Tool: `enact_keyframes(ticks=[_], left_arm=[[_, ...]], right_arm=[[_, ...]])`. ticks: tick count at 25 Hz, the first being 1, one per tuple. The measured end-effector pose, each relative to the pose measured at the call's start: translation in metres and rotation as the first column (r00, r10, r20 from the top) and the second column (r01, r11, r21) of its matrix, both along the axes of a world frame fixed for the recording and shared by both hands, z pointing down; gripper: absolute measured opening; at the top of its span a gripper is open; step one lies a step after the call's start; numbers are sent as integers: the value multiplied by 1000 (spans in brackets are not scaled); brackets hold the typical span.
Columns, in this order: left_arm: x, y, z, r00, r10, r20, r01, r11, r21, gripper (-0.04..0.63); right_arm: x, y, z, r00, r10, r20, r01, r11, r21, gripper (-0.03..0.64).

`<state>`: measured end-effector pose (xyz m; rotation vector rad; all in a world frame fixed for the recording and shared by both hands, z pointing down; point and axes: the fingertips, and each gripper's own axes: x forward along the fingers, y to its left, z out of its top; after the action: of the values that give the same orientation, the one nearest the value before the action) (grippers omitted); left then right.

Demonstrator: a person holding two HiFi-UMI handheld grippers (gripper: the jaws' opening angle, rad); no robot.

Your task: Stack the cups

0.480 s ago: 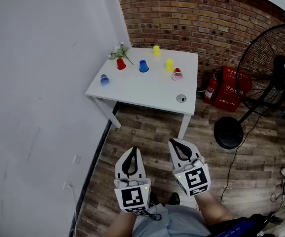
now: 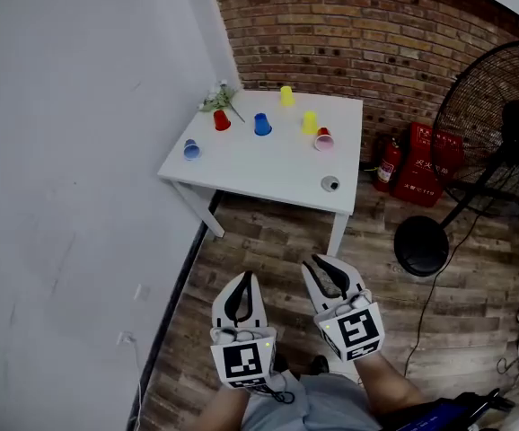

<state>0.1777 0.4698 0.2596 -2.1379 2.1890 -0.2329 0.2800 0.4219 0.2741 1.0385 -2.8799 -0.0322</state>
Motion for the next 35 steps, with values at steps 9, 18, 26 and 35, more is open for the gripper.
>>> enact_keyframes(ticks=[9, 18, 26, 35], left_arm=[[-39, -68, 21, 999, -41, -4, 41, 999, 15, 3], [-156, -244, 22, 997, 39, -64, -38, 999, 16, 5], [-245, -394, 23, 973, 225, -40, -226, 974, -17, 5], [-271, -482, 50, 961, 242, -132, -251, 966, -54, 5]], right_arm=[[-27, -68, 31, 1000, -12, -9, 12, 1000, -5, 83], [-131, -228, 46, 995, 92, -32, -94, 994, -54, 143], [-220, -369, 56, 965, 246, -87, -253, 964, -82, 152], [-245, -448, 78, 952, 281, -123, -294, 949, -113, 179]])
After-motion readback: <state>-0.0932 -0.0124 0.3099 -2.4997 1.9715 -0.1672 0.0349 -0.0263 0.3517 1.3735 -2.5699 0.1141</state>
